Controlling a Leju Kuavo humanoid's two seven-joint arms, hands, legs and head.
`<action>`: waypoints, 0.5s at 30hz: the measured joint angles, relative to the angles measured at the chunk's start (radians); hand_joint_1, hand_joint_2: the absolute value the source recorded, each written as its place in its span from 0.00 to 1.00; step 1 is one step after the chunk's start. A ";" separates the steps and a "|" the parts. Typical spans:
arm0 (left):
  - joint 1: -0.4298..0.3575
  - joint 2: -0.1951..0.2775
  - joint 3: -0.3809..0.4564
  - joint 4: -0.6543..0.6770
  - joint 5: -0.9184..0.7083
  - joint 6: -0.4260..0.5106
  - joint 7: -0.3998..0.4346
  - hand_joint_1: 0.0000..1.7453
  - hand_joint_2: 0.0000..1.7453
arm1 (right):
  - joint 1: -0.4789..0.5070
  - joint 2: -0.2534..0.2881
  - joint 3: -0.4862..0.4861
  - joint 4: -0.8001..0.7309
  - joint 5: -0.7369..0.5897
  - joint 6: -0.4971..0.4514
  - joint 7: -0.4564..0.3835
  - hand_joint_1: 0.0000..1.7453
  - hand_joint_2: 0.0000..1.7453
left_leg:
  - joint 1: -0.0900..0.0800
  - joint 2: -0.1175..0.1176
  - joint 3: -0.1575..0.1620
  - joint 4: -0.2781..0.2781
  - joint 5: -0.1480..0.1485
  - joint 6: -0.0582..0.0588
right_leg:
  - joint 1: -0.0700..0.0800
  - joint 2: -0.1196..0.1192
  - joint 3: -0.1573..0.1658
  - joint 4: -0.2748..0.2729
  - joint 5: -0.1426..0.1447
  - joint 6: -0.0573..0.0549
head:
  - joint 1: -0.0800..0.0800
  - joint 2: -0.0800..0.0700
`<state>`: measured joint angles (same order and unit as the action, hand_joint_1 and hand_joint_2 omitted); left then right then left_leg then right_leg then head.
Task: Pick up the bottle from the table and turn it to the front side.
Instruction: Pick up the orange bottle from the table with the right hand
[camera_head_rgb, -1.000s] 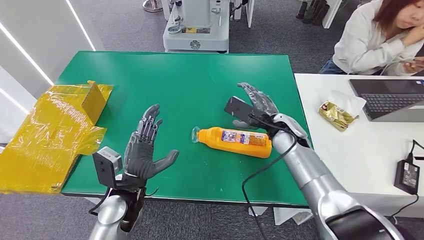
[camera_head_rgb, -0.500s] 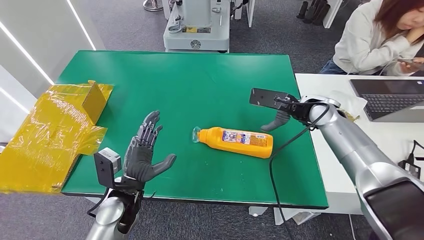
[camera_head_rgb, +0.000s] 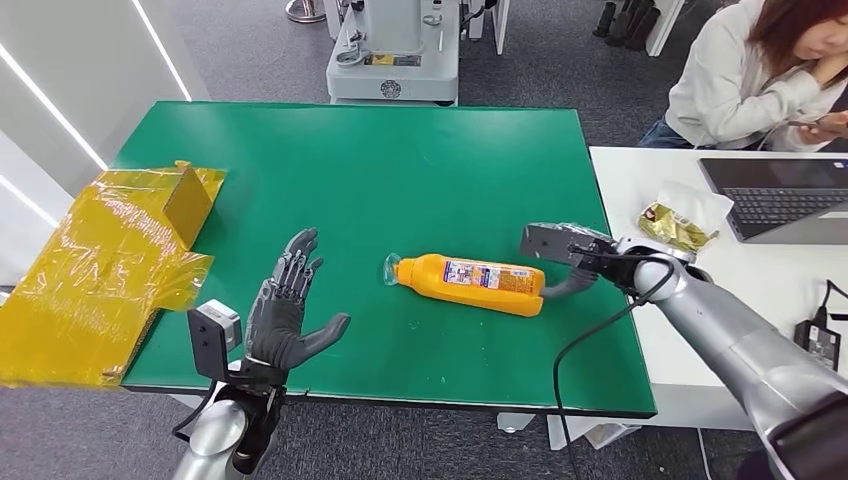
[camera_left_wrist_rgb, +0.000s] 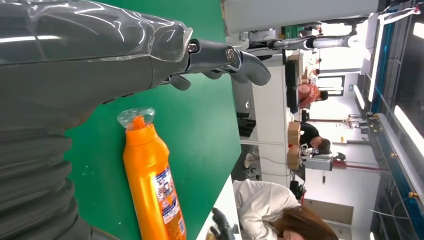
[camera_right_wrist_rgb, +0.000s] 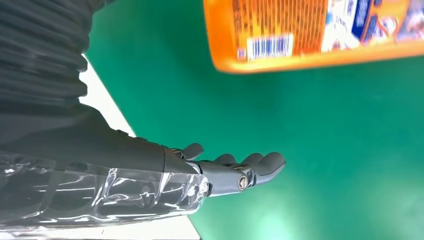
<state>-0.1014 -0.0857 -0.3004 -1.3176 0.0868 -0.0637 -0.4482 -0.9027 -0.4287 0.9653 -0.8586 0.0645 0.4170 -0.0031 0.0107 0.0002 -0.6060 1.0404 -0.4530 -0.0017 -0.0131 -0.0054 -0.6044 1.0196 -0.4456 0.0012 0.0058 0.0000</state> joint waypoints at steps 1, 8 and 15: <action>0.003 0.000 0.000 -0.002 -0.003 0.001 0.000 0.00 1.00 | 0.012 0.000 0.005 0.003 0.011 -0.020 -0.013 0.00 1.00 | 0.000 0.000 0.000 0.000 0.000 0.000 | 0.000 0.000 0.000 0.000 0.000 0.000 | 0.000 0.000; 0.011 0.001 0.001 -0.006 -0.048 0.019 -0.006 0.00 1.00 | 0.072 0.022 0.016 0.021 0.111 -0.144 -0.090 0.00 1.00 | 0.000 0.000 0.000 0.000 0.000 0.000 | 0.000 0.000 0.000 0.000 0.000 0.000 | 0.000 0.000; -0.003 0.001 0.001 -0.005 -0.129 0.089 -0.032 0.00 1.00 | 0.097 0.062 0.016 0.030 0.201 -0.191 -0.130 0.00 1.00 | 0.000 0.000 0.000 0.000 0.000 0.000 | 0.000 0.000 0.000 0.000 0.000 0.000 | 0.000 0.000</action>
<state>-0.1039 -0.0850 -0.2995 -1.3223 -0.0422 0.0255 -0.4798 -0.8057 -0.3668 0.9816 -0.8287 0.2650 0.2263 -0.1331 0.0107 0.0004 -0.6063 1.0403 -0.4528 -0.0017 -0.0131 -0.0054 -0.6048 1.0198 -0.4457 0.0013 0.0059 0.0000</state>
